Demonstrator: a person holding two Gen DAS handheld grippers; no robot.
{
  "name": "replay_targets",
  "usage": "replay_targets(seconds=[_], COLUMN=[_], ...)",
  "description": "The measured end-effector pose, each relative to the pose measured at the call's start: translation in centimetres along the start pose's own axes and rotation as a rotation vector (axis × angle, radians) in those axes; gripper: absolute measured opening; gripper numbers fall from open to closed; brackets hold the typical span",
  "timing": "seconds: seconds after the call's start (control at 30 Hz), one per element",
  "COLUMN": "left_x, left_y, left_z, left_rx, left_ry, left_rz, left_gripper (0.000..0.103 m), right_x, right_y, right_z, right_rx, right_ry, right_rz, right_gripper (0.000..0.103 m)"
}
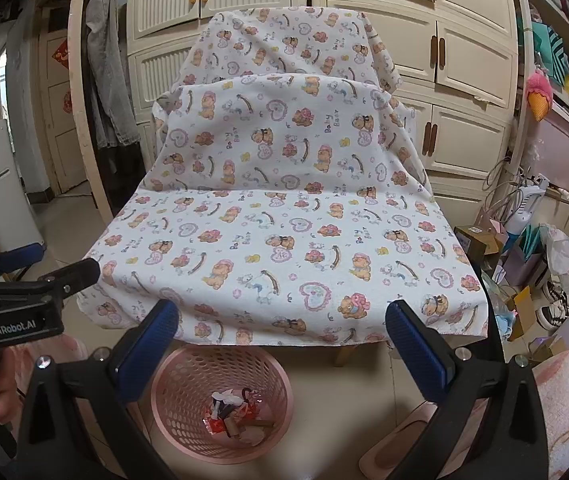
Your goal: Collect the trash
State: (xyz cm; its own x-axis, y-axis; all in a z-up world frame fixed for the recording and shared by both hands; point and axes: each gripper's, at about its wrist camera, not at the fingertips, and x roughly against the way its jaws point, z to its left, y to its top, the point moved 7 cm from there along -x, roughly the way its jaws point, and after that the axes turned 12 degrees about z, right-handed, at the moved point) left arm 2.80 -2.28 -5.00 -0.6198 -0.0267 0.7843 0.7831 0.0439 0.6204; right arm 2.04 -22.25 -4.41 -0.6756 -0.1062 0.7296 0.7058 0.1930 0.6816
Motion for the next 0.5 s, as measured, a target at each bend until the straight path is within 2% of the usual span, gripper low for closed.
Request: replay_targets(seconds=[0.5], left_x=[0.49], left_y=[0.04], left_z=[-0.87], left_rx=[-0.033], left_ry=[0.004], left_rz=[-0.019], left_gripper=[0.102], right_x=[0.18], right_y=[0.24], right_z=[0.07], right_rx=[-0.017], right_ry=[0.0], right_rz=[-0.002], right_gripper=[0.103])
